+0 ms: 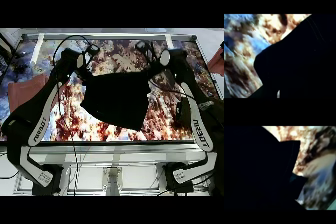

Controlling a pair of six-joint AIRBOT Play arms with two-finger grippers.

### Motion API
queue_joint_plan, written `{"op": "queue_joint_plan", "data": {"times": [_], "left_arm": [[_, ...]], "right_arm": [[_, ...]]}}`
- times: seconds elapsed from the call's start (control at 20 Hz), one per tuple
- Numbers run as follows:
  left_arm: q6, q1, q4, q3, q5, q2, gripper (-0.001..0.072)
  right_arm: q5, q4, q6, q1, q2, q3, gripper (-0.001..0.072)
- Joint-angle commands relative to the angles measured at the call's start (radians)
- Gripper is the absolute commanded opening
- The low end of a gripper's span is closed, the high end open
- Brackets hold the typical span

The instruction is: Fold the clothes and pants, and hang the long-sleeved shirts on hangers.

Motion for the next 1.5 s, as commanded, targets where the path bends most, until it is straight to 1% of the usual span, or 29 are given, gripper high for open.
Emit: {"op": "queue_joint_plan", "data": {"times": [0.0,0.1,0.2,0.35,0.45,0.6,0.75,0.85,0.9,0.95,1.0,1.05,1.1,1.15,1.25,1.45], "left_arm": [[0.121,0.001,-0.036,-0.181,0.006,0.101,0.0029],[0.207,0.001,-0.122,-0.308,0.026,0.179,0.0030],[0.240,0.001,-0.163,-0.422,0.031,0.244,0.0031],[0.248,-0.003,-0.195,-0.542,0.031,0.306,0.0032],[0.248,-0.010,-0.205,-0.588,0.031,0.326,0.0032],[0.248,-0.010,-0.243,-0.605,0.029,0.330,0.0032],[0.248,-0.010,-0.257,-0.605,0.021,0.332,0.0034],[0.249,-0.010,-0.264,-0.605,0.004,0.332,0.0034],[0.252,-0.010,-0.264,-0.605,-0.005,0.332,0.0042],[0.263,-0.010,-0.264,-0.605,-0.016,0.332,0.0043],[0.272,-0.010,-0.264,-0.605,-0.031,0.332,0.0053],[0.275,-0.010,-0.264,-0.605,-0.049,0.332,0.0180],[0.275,-0.010,-0.264,-0.605,-0.070,0.333,0.0342],[0.275,-0.008,-0.264,-0.605,-0.087,0.336,0.0384],[0.278,-0.008,-0.266,-0.605,-0.094,0.356,0.0383],[0.285,-0.001,-0.272,-0.605,-0.093,0.440,0.0391]], "right_arm": [[-0.060,0.032,-0.007,-0.010,0.130,-0.258,0.0008],[-0.099,0.071,-0.008,-0.010,0.238,-0.395,0.0008],[-0.104,0.102,-0.013,-0.010,0.338,-0.507,0.0008],[-0.090,0.167,-0.018,-0.010,0.455,-0.619,0.0009],[-0.060,0.208,-0.019,-0.010,0.497,-0.665,0.0009],[0.001,0.268,-0.043,-0.008,0.507,-0.745,0.0009],[0.010,0.270,-0.034,-0.008,0.507,-0.826,0.0011],[0.049,0.272,-0.033,-0.008,0.507,-0.858,0.0014],[0.074,0.274,-0.033,-0.008,0.507,-0.865,0.0044],[0.096,0.274,-0.033,-0.008,0.507,-0.866,0.0147],[0.119,0.275,-0.032,-0.008,0.507,-0.865,0.0266],[0.141,0.278,-0.032,-0.008,0.507,-0.865,0.0329],[0.169,0.288,-0.032,-0.008,0.507,-0.865,0.0344],[0.194,0.298,-0.032,-0.008,0.507,-0.865,0.0344],[0.215,0.305,-0.032,-0.008,0.511,-0.861,0.0344],[0.175,0.299,-0.005,-0.026,0.593,-0.820,0.0347]]}}
